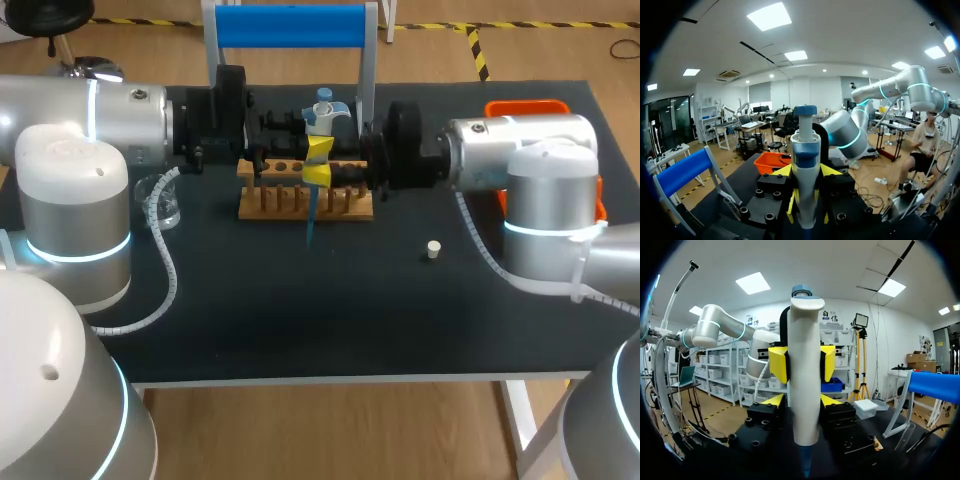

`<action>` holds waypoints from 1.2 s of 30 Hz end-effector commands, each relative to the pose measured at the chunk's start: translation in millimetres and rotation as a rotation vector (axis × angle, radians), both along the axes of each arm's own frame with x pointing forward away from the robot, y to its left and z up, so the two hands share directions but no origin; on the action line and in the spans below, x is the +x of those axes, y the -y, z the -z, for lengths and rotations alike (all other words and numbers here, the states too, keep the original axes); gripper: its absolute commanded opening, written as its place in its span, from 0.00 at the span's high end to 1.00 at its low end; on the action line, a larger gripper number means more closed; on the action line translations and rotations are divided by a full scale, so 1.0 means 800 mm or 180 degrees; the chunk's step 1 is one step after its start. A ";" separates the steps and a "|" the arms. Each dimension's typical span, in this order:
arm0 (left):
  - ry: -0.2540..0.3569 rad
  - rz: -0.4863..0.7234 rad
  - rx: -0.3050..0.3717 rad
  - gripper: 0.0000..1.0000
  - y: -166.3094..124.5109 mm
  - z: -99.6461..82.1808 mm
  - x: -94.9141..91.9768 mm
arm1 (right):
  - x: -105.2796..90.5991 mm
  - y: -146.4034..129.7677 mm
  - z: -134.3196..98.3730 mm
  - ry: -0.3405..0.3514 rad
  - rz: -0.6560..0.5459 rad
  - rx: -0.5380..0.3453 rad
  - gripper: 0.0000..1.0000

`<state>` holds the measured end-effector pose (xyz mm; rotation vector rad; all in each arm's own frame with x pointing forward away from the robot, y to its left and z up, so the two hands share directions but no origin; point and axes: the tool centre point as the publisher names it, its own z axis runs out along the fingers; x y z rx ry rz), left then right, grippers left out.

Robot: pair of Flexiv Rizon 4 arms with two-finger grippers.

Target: Invert the test tube, pick up the pipette, mount the tip to pipette, aspirate from beaker and dispense into the tube, eject the tip, return the pipette, and cap with the stopper.

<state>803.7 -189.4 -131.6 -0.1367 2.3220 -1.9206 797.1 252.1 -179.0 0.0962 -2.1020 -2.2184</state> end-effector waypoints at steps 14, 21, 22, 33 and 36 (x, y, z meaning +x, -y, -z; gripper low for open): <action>0.0000 -0.0003 0.0004 0.00 0.000 -0.001 0.001 | 0.003 0.003 0.001 -0.0001 -0.0032 0.0022 1.00; 0.0000 -0.0003 0.0004 0.00 0.000 -0.001 0.001 | 0.006 0.015 0.002 0.0007 -0.0068 -0.0009 1.00; 0.0000 -0.0003 0.0004 0.00 0.000 -0.001 0.001 | 0.007 0.018 0.002 0.0012 -0.0071 -0.0016 1.00; 0.0000 -0.0003 0.0004 0.00 0.000 -0.001 0.001 | 0.020 0.057 -0.001 0.0112 -0.0142 -0.0131 1.00; 0.0000 -0.0003 0.0004 0.00 0.000 -0.001 0.001 | 0.025 0.070 -0.002 0.0125 -0.0137 -0.0133 1.00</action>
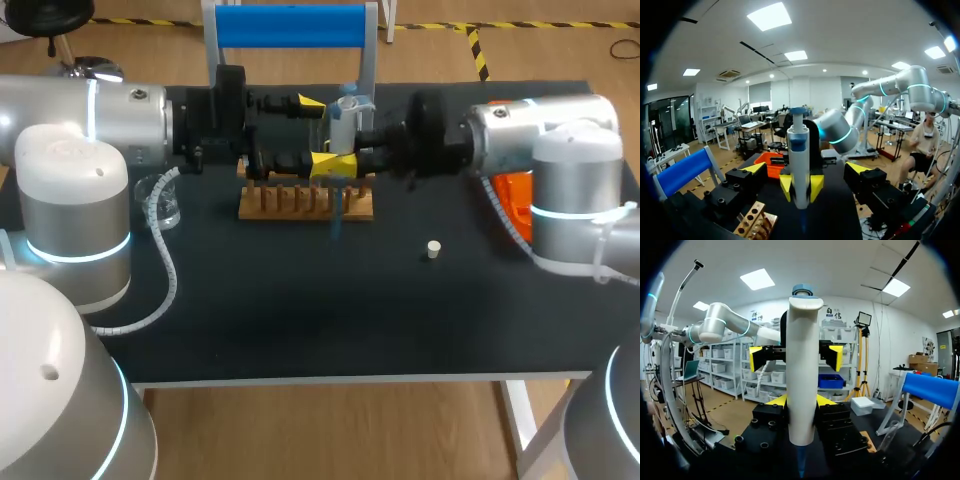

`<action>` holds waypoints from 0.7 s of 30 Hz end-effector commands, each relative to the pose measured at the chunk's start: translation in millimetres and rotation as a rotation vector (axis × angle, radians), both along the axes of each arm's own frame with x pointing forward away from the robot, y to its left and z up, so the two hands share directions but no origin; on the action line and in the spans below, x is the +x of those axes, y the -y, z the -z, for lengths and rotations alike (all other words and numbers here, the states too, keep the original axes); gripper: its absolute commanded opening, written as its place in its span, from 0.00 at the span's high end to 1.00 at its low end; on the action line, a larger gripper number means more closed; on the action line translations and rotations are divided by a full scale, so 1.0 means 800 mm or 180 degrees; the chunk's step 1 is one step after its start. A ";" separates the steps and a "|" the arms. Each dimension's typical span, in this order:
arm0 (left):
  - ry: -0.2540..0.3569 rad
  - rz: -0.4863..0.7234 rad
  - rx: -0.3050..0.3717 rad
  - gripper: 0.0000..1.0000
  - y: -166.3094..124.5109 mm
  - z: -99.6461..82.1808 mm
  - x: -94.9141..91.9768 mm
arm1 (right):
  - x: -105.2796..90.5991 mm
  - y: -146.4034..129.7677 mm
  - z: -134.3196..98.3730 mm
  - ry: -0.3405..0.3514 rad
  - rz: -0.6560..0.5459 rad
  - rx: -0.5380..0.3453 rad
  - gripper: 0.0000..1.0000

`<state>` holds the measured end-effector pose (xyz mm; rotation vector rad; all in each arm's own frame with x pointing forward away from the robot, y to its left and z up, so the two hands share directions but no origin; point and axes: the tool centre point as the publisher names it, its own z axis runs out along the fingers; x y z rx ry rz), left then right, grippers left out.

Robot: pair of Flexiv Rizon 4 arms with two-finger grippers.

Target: Invert the test tube, pick up the pipette, mount the tip to pipette, aspirate from beaker and dispense into the tube, eject the tip, return the pipette, and cap with the stopper.

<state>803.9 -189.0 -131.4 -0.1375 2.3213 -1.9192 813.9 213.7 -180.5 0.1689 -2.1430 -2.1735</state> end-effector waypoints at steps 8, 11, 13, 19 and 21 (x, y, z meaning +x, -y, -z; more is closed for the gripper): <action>-0.0002 0.0001 0.0003 0.00 0.000 0.000 0.000 | 0.019 0.062 -0.012 0.0094 -0.0012 -0.0040 1.00; -0.0002 0.0001 0.0003 0.00 0.000 0.000 0.000 | 0.028 0.080 -0.013 0.0105 -0.0018 -0.0057 1.00; -0.0002 0.0001 0.0003 0.00 0.000 0.000 0.000 | 0.033 0.093 -0.015 0.0108 -0.0014 -0.0059 1.00; -0.0002 0.0001 0.0003 0.00 0.000 0.000 0.000 | 0.050 0.137 -0.023 0.0128 0.0138 -0.0138 1.00; -0.0002 0.0001 0.0003 0.00 0.000 0.000 0.000 | 0.056 0.151 -0.025 0.0115 0.0174 -0.0152 1.00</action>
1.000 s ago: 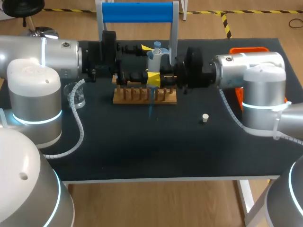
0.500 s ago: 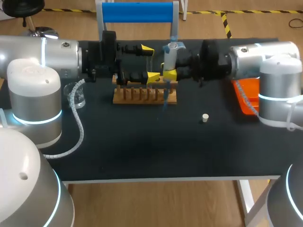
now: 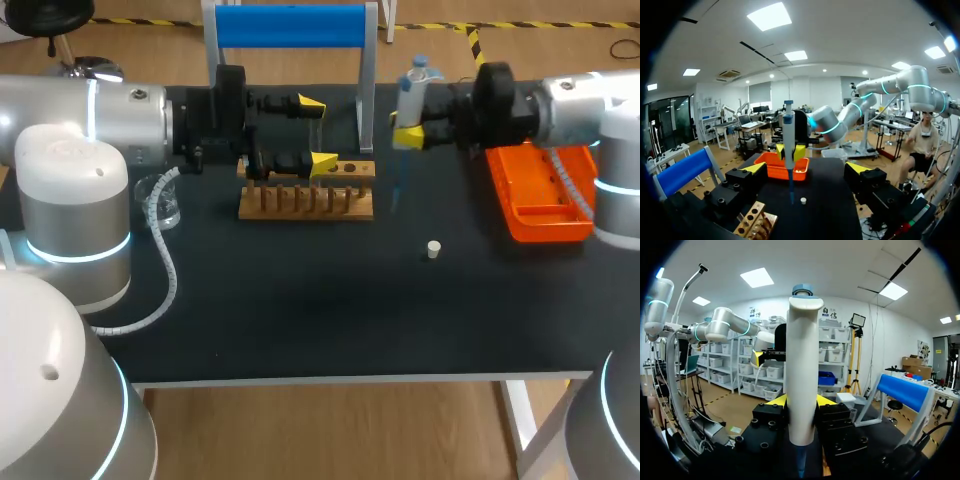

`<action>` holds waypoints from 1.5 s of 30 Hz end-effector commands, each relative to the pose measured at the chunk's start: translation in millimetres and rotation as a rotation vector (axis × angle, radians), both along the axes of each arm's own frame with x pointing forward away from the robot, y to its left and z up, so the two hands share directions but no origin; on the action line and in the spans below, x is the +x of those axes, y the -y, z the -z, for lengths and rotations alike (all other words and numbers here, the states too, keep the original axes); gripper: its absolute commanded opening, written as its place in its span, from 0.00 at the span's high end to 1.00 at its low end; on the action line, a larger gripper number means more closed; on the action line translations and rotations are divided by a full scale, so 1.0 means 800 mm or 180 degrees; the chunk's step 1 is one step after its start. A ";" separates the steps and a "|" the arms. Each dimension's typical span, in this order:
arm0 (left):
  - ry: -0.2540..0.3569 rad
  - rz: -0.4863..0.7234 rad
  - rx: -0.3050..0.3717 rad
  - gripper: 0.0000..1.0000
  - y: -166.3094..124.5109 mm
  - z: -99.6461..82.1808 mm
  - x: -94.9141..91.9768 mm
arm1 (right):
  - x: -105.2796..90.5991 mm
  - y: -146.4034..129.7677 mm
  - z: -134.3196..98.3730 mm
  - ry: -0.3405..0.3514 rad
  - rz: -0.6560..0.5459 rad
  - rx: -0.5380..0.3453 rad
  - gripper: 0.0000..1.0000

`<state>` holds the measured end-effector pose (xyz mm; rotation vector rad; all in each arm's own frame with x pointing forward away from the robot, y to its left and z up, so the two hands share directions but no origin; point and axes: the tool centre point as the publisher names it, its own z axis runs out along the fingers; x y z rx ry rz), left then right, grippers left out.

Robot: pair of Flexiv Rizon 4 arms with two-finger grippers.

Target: Invert the test tube, pick up the pipette, mount the tip to pipette, aspirate from beaker and dispense into the tube, eject the tip, return the pipette, and cap with the stopper.

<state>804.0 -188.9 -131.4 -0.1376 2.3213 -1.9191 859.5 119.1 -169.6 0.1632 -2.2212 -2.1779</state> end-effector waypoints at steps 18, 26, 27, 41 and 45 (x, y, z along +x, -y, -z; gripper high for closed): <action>-0.0002 0.0002 0.0003 0.00 0.000 0.000 0.000 | 0.046 0.137 -0.031 -0.0069 0.0243 0.0033 1.00; -0.0002 0.0002 0.0003 0.00 0.000 0.000 0.000 | 0.062 0.178 -0.046 -0.0081 0.0336 0.0041 1.00; -0.0002 0.0002 0.0003 0.00 0.000 0.000 0.000 | 0.065 0.185 -0.048 -0.0071 0.0354 0.0038 1.00; -0.0002 0.0002 0.0003 0.00 0.000 0.000 0.000 | 0.092 0.255 -0.057 -0.0123 0.0492 0.0127 1.00; -0.0002 0.0002 0.0003 0.00 0.000 0.000 0.000 | 0.098 0.274 -0.056 -0.0134 0.0511 0.0131 1.00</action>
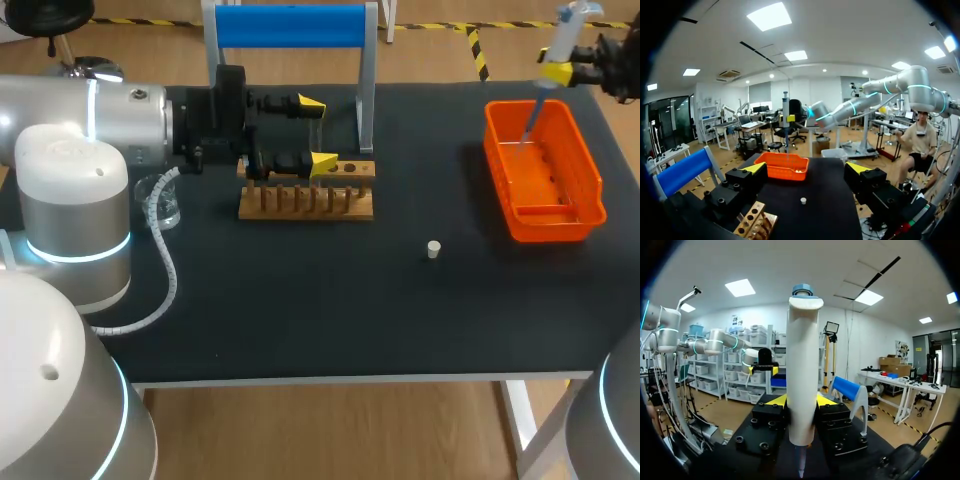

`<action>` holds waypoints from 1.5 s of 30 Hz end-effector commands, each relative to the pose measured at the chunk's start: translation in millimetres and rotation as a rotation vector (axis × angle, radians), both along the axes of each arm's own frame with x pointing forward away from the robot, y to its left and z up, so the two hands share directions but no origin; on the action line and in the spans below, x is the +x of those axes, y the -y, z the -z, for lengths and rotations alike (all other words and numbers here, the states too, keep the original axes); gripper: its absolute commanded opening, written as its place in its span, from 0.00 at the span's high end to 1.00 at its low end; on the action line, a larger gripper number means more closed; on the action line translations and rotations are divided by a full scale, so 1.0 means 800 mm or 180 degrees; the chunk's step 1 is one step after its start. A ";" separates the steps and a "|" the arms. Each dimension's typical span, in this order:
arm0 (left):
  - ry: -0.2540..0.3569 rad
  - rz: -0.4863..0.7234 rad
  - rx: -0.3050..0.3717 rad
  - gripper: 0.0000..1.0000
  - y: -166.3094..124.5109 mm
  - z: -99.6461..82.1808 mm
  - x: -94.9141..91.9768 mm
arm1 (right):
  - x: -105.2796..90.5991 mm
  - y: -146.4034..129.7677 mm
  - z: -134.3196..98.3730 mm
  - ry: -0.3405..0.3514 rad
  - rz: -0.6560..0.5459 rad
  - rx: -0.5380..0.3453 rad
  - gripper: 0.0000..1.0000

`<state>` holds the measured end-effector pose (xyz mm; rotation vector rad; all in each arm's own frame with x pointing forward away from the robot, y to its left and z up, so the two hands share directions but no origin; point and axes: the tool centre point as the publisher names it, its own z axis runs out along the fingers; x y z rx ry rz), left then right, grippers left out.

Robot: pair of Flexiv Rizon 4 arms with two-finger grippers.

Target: Invert the test tube, pick up the pipette, mount the tip to pipette, aspirate from beaker and dispense into the tube, eject the tip, return the pipette, and cap with the stopper.

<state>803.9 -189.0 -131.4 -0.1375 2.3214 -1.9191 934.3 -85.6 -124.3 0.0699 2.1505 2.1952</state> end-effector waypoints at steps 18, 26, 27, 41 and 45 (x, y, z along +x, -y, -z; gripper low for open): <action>-0.0002 0.0001 0.0002 0.00 0.000 0.000 0.000 | 0.029 0.063 0.020 -0.0133 -0.0244 -0.0119 1.00; -0.0002 0.0001 0.0002 0.00 0.000 0.000 0.000 | 0.038 0.079 0.030 -0.0098 -0.0317 -0.0132 1.00; -0.0002 0.0001 0.0002 0.00 0.000 0.000 0.000 | 0.038 0.081 0.031 -0.0090 -0.0328 -0.0129 1.00; -0.0002 0.0001 0.0002 0.00 0.000 0.000 0.000 | 0.035 0.096 0.033 0.0025 -0.0446 -0.0171 1.00; -0.0002 0.0001 0.0002 0.00 0.000 0.000 0.000 | 0.034 0.100 0.032 0.0050 -0.0449 -0.0167 1.00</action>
